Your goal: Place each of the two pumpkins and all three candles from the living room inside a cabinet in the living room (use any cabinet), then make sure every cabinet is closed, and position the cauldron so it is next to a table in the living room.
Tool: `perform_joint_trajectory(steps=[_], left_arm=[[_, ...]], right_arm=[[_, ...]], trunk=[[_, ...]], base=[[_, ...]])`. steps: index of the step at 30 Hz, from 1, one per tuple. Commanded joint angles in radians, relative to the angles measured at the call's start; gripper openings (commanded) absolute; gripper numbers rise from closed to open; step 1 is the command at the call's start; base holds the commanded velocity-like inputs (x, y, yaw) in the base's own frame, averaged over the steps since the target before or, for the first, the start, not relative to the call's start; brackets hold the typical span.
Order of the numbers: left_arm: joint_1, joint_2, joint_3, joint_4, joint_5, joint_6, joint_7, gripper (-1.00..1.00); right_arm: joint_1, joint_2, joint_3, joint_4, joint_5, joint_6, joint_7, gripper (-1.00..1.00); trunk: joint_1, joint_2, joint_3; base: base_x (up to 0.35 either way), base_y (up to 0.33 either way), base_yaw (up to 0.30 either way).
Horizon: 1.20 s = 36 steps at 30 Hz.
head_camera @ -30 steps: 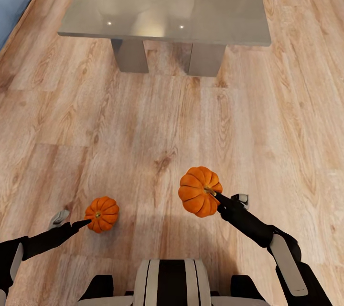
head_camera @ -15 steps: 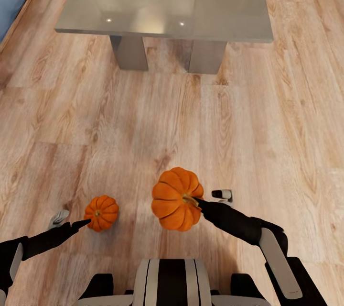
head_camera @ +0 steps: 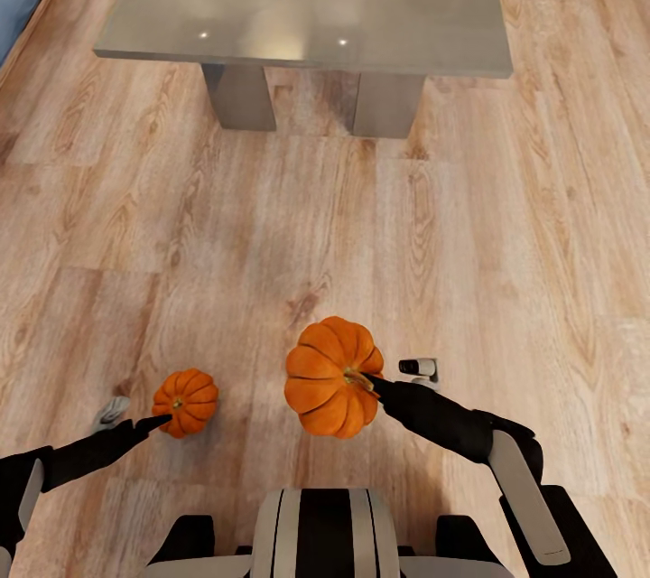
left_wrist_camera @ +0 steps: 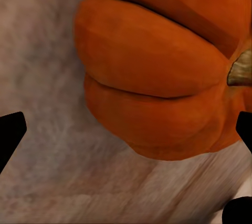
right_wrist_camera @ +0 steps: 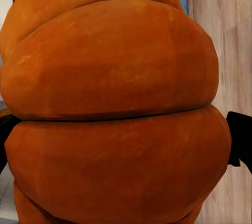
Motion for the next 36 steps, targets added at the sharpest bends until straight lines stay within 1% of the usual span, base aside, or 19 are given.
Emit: perform_joint_trajectory(steps=[1, 10, 27, 29, 32, 35, 36], left_arm=[[0.0, 0.0, 0.0, 0.0, 0.0, 0.0, 0.0, 1.0], [0.0, 0.0, 0.0, 0.0, 0.0, 0.0, 0.0, 1.0], [0.0, 0.001, 0.0, 0.0, 0.0, 0.002, 0.0, 1.0], [0.0, 0.001, 0.0, 0.0, 0.0, 0.002, 0.0, 1.0], [0.0, 0.001, 0.0, 0.0, 0.0, 0.002, 0.0, 1.0], [0.0, 0.001, 0.0, 0.0, 0.0, 0.002, 0.0, 1.0], [0.0, 0.0, 0.0, 0.0, 0.0, 0.002, 0.0, 1.0]], right_arm=[[0.0, 0.0, 0.0, 0.0, -0.003, 0.002, 0.001, -1.0], [0.0, 0.001, 0.001, 0.0, 0.002, 0.0, -0.001, -1.0], [0.0, 0.003, 0.002, 0.0, 0.001, 0.0, -0.013, -1.0], [0.0, 0.003, 0.003, 0.0, 0.001, 0.0, -0.013, -1.0], [0.0, 0.003, 0.002, 0.0, 0.001, 0.0, -0.012, -1.0], [0.0, 0.003, 0.003, 0.0, 0.001, -0.001, -0.013, -1.0], [0.0, 0.003, 0.003, 0.0, 0.001, -0.001, -0.013, -1.0]], trunk=[[0.0, 0.0, 0.0], [0.0, 0.0, 0.0], [0.0, 0.0, 0.0], [0.001, 0.0, -0.008], [0.001, 0.0, -0.008], [0.002, -0.001, -0.019], [0.002, -0.001, -0.019]], base=[[0.006, -0.03, 0.0], [0.085, 0.023, 0.0], [-0.007, -0.012, 0.0], [0.0, 0.0, 0.0], [0.0, 0.0, 0.0], [0.0, 0.0, 0.0], [0.0, 0.0, 0.0]])
